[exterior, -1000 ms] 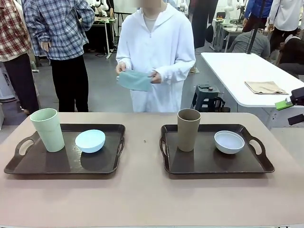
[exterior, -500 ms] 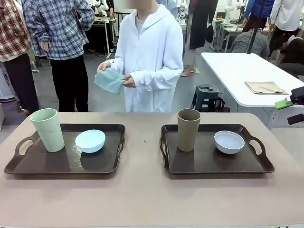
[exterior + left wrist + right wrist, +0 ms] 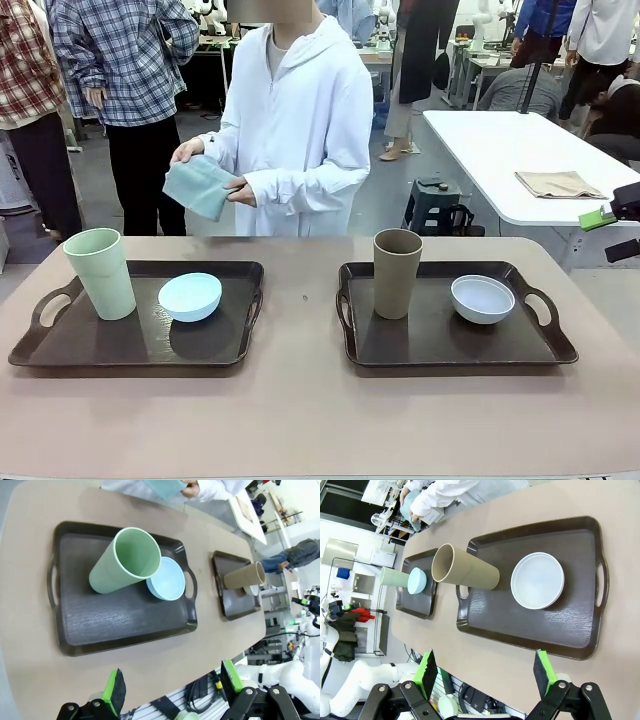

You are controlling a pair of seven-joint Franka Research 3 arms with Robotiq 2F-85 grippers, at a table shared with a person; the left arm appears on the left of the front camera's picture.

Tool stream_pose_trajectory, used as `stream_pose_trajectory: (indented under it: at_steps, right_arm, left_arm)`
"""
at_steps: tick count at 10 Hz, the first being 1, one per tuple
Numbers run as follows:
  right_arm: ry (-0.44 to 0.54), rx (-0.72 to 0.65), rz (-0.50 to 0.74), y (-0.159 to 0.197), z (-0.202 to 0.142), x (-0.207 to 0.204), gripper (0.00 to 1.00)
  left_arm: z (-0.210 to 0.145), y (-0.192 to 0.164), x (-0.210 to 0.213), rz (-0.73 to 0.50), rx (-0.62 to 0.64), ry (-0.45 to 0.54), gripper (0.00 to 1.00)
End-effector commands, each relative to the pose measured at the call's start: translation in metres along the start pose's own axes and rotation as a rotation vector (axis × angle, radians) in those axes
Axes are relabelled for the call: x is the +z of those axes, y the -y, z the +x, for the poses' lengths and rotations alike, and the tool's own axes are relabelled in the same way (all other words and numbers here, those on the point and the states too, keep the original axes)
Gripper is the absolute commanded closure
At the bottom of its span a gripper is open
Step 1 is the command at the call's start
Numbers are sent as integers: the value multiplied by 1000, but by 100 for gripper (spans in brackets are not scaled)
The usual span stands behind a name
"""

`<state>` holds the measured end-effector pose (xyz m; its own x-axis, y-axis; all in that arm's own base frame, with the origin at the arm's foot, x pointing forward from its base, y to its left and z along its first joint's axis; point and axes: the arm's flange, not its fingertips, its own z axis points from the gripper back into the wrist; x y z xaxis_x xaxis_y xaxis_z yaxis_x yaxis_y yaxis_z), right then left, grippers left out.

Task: Set up a tray with a mat and arrange the tableware.
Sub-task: Pick up the Picnic Bowl and Reusable plastic cup from the Handle tray in front of the human's position and hold them in the air.

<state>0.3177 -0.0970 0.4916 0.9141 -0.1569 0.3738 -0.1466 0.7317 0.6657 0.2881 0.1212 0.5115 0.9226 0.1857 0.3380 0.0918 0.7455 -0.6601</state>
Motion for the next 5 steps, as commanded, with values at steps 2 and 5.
stream_pose_trajectory:
  at_steps: [2, 5]
  right_arm:
    - [6, 19, 22, 2, 2, 0, 0]
    - [6, 19, 22, 2, 2, 0, 0]
  left_arm:
    - [-1, -1, 1, -16, -16, 3, 0]
    - [-1, -1, 1, -16, -16, 3, 0]
